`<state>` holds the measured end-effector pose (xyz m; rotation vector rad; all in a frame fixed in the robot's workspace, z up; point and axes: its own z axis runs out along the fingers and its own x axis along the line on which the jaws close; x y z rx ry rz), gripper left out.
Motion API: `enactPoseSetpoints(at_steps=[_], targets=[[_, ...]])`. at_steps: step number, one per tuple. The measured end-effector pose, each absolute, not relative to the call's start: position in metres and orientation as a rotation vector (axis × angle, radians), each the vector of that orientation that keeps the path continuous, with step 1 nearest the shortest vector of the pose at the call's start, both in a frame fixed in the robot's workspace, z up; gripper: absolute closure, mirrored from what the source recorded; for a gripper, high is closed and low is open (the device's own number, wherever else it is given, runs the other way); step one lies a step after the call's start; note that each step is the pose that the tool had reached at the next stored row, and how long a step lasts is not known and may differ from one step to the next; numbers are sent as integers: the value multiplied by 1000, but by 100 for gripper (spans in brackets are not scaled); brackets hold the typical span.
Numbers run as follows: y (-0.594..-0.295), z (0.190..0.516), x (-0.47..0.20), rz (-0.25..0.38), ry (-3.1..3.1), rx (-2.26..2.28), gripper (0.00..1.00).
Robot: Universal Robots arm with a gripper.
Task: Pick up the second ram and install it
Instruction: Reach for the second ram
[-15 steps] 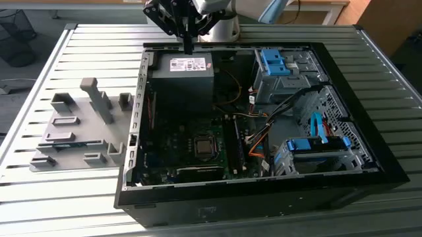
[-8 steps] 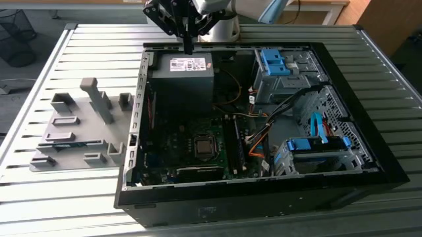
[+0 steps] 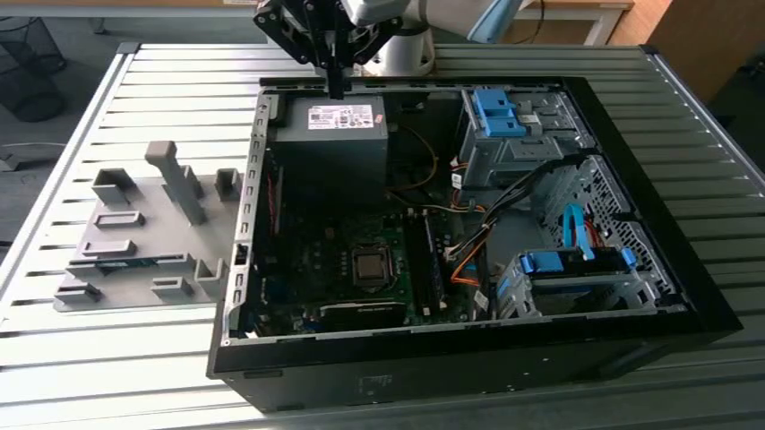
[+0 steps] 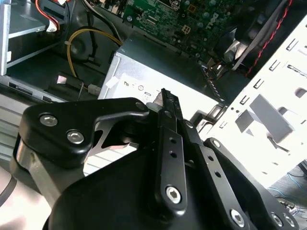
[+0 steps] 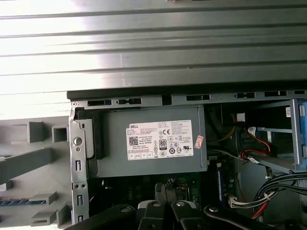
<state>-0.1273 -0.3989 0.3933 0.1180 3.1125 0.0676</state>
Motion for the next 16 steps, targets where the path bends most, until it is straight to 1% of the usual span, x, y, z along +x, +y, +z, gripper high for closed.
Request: enactPoseSetpoints(at_steps=[16], targets=[[-399, 393, -143, 68, 3113, 118, 89]])
